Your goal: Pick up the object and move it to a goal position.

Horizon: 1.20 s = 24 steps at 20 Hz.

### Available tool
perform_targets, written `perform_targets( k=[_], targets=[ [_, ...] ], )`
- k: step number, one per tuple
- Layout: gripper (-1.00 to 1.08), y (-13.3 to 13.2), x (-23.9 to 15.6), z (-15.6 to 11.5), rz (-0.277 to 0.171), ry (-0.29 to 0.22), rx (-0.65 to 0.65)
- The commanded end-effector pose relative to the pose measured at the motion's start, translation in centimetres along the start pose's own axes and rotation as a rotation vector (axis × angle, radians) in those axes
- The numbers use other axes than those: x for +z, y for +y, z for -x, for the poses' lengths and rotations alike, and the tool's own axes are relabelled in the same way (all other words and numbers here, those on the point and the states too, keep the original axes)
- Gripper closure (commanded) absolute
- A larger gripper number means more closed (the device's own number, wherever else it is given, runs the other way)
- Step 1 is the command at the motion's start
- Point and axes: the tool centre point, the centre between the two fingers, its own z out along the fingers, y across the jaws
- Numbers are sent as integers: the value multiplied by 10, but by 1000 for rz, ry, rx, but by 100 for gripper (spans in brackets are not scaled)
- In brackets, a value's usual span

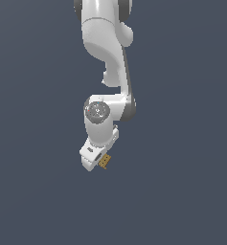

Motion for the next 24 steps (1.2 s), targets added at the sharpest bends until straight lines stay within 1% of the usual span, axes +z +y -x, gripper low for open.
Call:
perform_targets(
  k=[1,7,13,24],
  targets=[
    [-92,2,4,0,-1,2,-33],
    [-92,5,10,0,-2,4,-71],
    [-92,5,13,1,-3,4,-70],
    [-92,4,59,1,-2,4,-74]
  ],
)
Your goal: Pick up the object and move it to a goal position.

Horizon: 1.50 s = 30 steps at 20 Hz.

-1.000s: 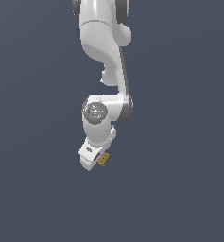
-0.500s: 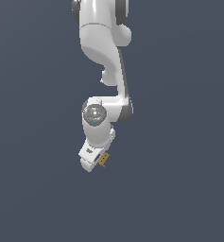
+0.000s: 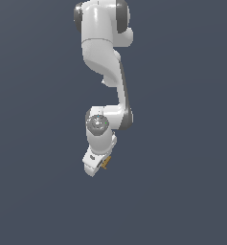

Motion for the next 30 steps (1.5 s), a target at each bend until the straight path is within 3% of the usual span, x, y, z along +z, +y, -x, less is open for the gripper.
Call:
perform_targets(
  k=[1,4,5,20,30],
  targets=[
    [-92,1,6,0,1,1,0],
    [-92,2,6,-1,1,1,0],
    [108,2,6,-1,1,1,0],
    [108,4,-2,2,1,1,0],
    [108,22,-72,26,1,1,-1]
  ],
)
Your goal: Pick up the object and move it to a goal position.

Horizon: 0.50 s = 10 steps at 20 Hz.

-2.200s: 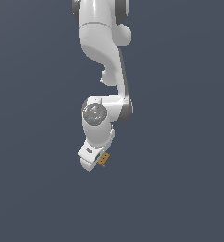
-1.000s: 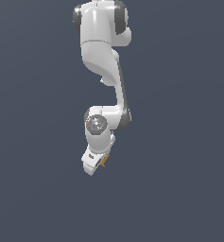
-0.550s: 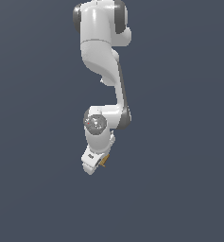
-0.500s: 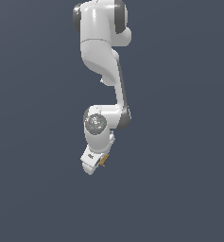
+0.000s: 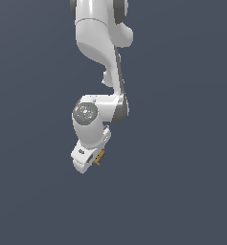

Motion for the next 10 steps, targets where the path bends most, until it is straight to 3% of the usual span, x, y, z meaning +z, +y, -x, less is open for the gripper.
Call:
perform_targets(
  k=[1,10],
  targets=[
    [108,7,-25,8,2,1,0],
    [108,34,-123,41,2,2,-1]
  ],
)
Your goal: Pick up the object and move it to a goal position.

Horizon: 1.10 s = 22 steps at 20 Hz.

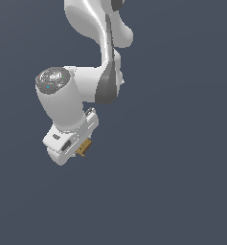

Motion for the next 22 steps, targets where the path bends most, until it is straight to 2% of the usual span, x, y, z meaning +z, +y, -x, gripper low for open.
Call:
perform_targets(
  k=[1,12,22],
  targets=[
    [108,7,-28,9,0,1,-1],
    [108,39,-131,43,0,1,0],
    [108,55,-180,58,1,0,1]
  ],
)
